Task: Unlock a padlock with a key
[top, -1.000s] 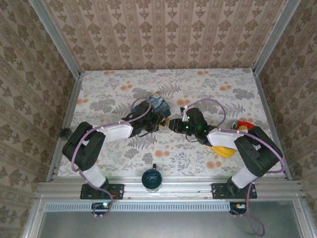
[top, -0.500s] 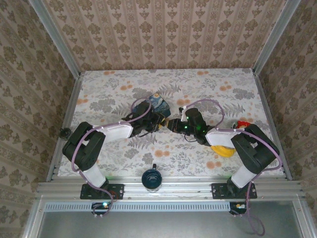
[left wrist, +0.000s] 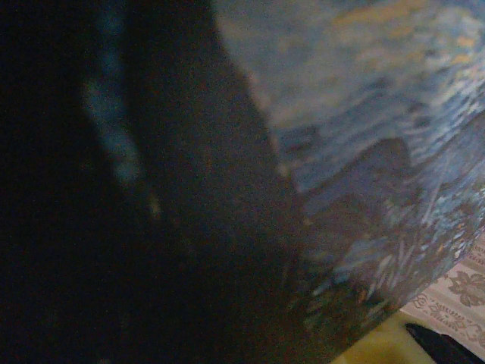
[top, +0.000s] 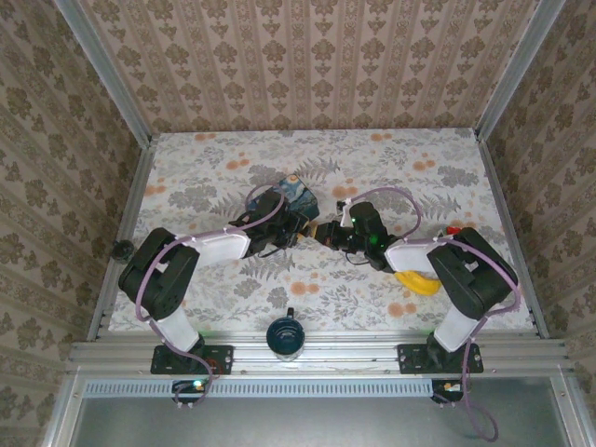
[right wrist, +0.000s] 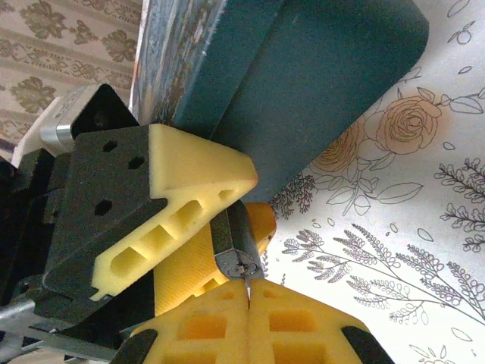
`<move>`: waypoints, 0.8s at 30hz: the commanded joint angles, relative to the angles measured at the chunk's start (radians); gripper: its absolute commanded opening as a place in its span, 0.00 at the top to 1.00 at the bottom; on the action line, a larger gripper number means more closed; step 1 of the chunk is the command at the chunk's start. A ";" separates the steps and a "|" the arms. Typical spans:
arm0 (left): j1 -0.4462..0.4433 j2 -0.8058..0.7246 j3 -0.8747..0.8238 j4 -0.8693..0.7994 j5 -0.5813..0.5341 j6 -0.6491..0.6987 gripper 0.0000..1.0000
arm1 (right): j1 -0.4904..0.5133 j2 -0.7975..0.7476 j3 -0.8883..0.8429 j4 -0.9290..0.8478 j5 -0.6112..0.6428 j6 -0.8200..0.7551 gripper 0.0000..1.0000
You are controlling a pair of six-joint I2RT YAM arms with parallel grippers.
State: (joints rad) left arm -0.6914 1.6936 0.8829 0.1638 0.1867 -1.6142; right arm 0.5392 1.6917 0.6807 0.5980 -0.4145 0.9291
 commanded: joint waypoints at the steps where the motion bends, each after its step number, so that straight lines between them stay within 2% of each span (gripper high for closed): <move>1: -0.023 0.028 -0.012 -0.033 0.147 -0.058 0.97 | 0.004 0.048 0.037 0.176 -0.108 0.119 1.00; 5: -0.026 0.031 -0.006 -0.031 0.158 -0.055 0.97 | 0.004 0.067 0.057 0.206 -0.146 0.138 1.00; 13: -0.031 0.034 -0.001 -0.024 0.166 -0.056 0.97 | 0.004 0.010 0.081 -0.001 -0.082 0.023 0.90; 18: -0.031 0.034 0.004 -0.022 0.167 -0.058 0.97 | 0.003 0.016 0.096 -0.030 -0.065 0.016 0.90; 24: -0.030 0.038 0.003 -0.012 0.168 -0.060 0.98 | 0.004 0.023 0.097 -0.026 -0.059 0.032 0.97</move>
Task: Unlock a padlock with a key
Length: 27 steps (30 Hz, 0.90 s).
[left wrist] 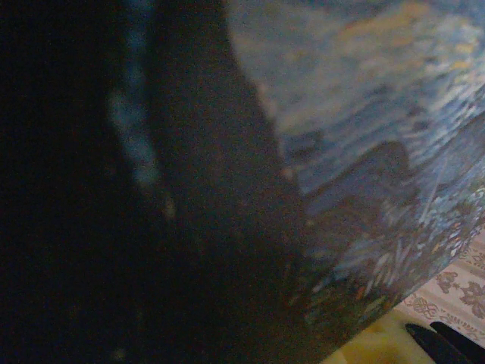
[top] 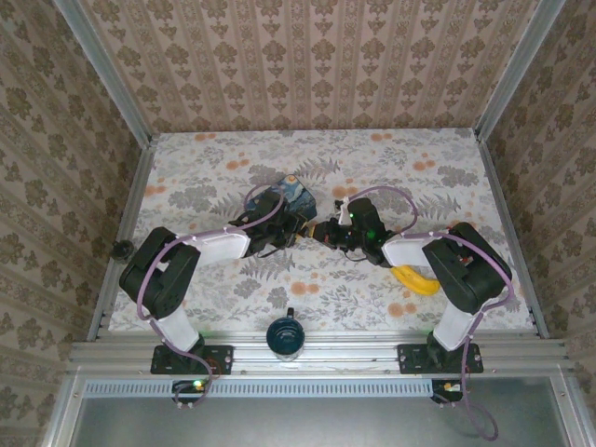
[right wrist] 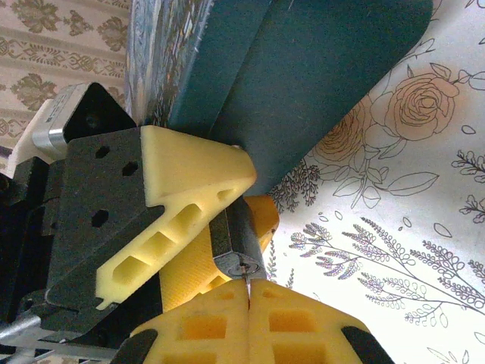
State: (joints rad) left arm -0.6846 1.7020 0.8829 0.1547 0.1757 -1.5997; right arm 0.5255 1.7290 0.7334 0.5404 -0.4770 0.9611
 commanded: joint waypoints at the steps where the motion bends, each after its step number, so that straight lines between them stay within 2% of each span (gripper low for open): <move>1: -0.038 0.031 0.004 0.000 0.180 -0.074 1.00 | 0.018 -0.014 0.044 0.032 0.006 0.012 0.99; 6: -0.038 0.031 -0.001 0.006 0.180 -0.075 1.00 | 0.014 0.003 0.037 0.046 0.012 0.161 1.00; 10: -0.038 0.031 -0.002 0.011 0.177 -0.071 1.00 | 0.013 0.034 0.017 0.129 -0.005 0.300 1.00; 19: -0.039 0.033 -0.009 0.029 0.178 -0.066 1.00 | 0.014 0.151 -0.018 0.444 -0.058 0.604 1.00; 27: -0.042 0.042 -0.004 0.043 0.183 -0.065 1.00 | 0.019 0.271 -0.019 0.753 -0.058 0.847 1.00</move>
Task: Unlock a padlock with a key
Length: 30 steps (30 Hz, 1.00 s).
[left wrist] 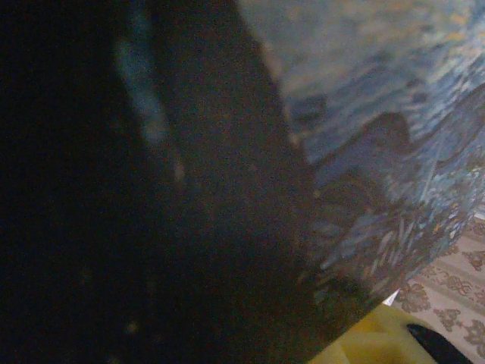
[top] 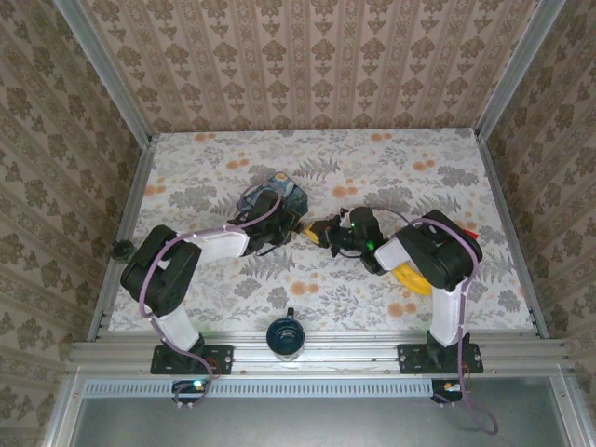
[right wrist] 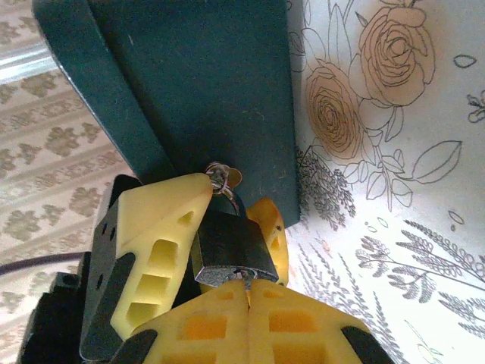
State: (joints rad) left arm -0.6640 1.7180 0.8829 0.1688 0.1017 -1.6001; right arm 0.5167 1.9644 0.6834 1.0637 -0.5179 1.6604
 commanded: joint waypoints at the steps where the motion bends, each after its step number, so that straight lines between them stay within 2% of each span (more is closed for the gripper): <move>1: -0.064 0.028 -0.004 0.030 0.259 -0.065 1.00 | 0.029 0.042 0.036 0.235 -0.018 0.162 1.00; 7: -0.066 0.034 -0.007 0.045 0.266 -0.072 1.00 | 0.033 0.029 0.057 0.234 -0.017 0.216 1.00; 15: -0.067 0.032 -0.015 0.060 0.266 -0.077 1.00 | 0.048 0.038 0.069 0.246 0.046 0.343 1.00; 30: -0.072 0.020 -0.025 0.064 0.262 -0.077 1.00 | 0.083 0.045 0.062 0.251 0.143 0.442 1.00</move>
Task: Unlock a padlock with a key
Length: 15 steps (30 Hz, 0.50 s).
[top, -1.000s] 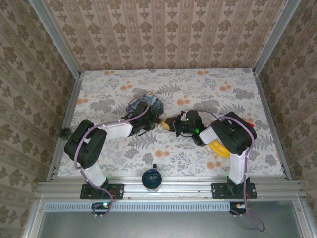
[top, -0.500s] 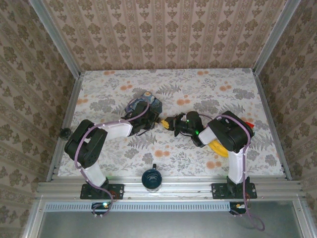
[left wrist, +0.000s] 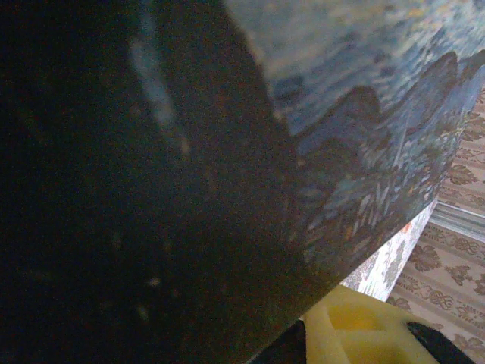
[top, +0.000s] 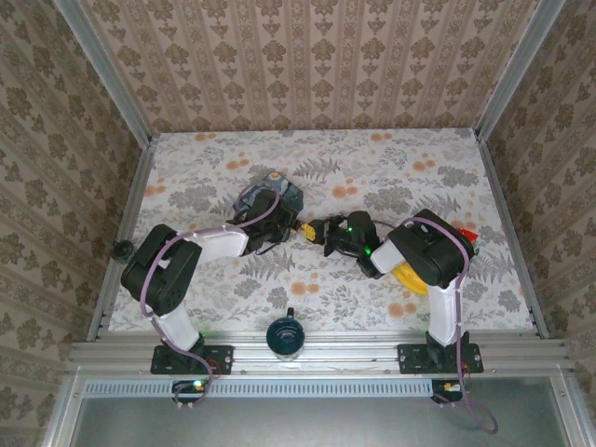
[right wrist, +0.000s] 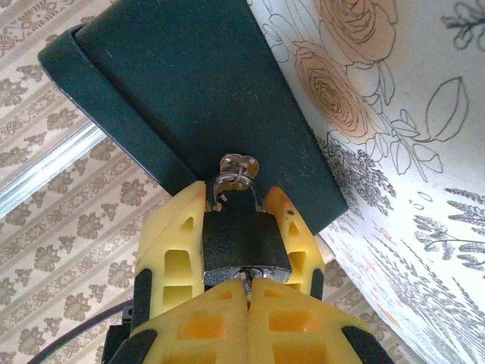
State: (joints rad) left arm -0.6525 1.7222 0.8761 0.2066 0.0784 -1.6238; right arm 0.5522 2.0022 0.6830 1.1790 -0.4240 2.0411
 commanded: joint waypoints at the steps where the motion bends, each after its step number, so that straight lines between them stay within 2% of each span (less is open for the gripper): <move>1: -0.085 0.016 -0.017 0.026 0.285 -0.054 1.00 | 0.050 0.009 0.063 0.136 0.053 0.066 1.00; 9: -0.088 0.010 -0.020 0.019 0.285 -0.057 1.00 | 0.060 0.013 0.039 0.133 0.081 0.078 1.00; 15: -0.081 0.001 -0.032 0.003 0.279 -0.059 1.00 | 0.059 0.007 0.008 0.134 0.088 0.067 0.87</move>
State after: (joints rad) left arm -0.6525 1.7214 0.8692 0.2131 0.0696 -1.6234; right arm 0.5755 2.0060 0.6689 1.2011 -0.3592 2.0651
